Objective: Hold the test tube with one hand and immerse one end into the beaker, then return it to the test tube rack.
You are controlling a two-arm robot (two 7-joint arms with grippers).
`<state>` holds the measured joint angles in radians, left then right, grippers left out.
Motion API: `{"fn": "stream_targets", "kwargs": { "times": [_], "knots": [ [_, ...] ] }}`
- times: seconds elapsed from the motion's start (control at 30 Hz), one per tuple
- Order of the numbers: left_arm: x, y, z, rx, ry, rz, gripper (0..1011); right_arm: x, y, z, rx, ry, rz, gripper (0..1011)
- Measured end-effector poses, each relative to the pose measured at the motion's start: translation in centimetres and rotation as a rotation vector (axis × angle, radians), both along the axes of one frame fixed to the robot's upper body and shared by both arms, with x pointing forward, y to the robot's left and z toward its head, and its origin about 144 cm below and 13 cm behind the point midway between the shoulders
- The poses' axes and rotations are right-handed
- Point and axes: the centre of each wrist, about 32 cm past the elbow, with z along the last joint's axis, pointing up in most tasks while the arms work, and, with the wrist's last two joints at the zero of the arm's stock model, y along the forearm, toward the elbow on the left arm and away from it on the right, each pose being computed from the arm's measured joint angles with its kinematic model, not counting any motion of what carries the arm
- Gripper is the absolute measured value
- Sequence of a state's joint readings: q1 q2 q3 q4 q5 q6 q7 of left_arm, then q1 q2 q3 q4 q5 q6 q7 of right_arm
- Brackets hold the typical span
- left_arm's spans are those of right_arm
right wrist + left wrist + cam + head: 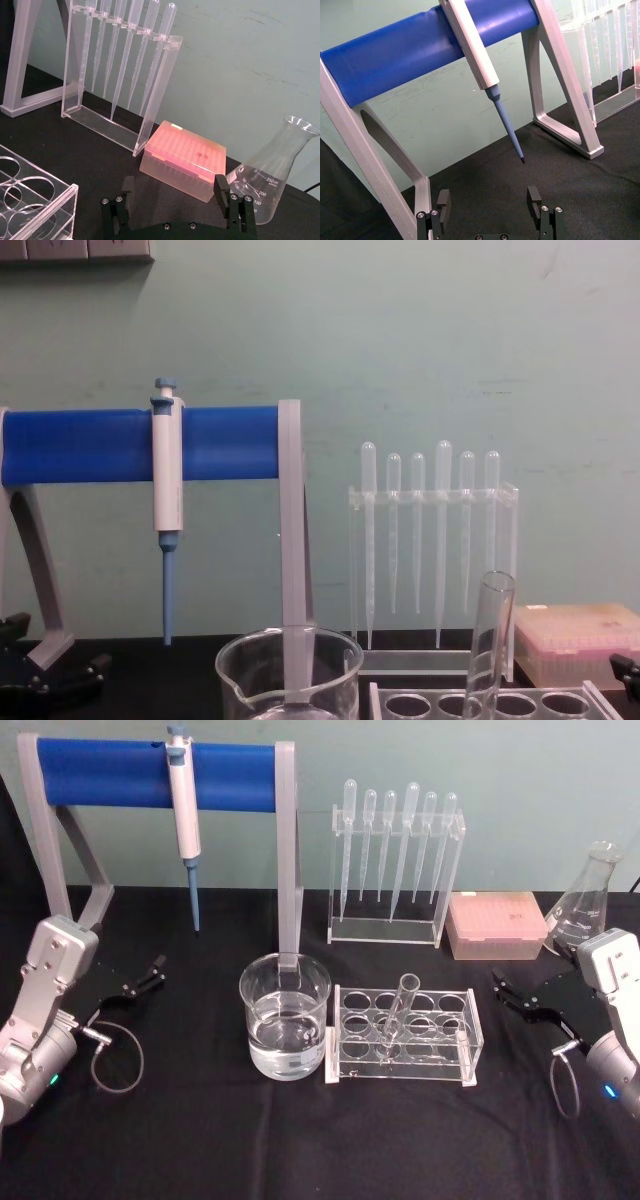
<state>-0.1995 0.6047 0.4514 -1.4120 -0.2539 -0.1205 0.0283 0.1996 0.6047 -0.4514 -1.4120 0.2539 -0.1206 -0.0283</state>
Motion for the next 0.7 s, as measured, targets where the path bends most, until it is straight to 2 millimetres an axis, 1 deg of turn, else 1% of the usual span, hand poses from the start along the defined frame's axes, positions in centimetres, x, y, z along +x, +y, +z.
{"fn": "stream_targets", "kwargs": {
  "times": [0.7],
  "knots": [
    [0.00,0.00,0.00,0.000,0.000,0.000,1000,0.00,0.00,0.00,0.000,0.000,0.000,1000]
  ]
}}
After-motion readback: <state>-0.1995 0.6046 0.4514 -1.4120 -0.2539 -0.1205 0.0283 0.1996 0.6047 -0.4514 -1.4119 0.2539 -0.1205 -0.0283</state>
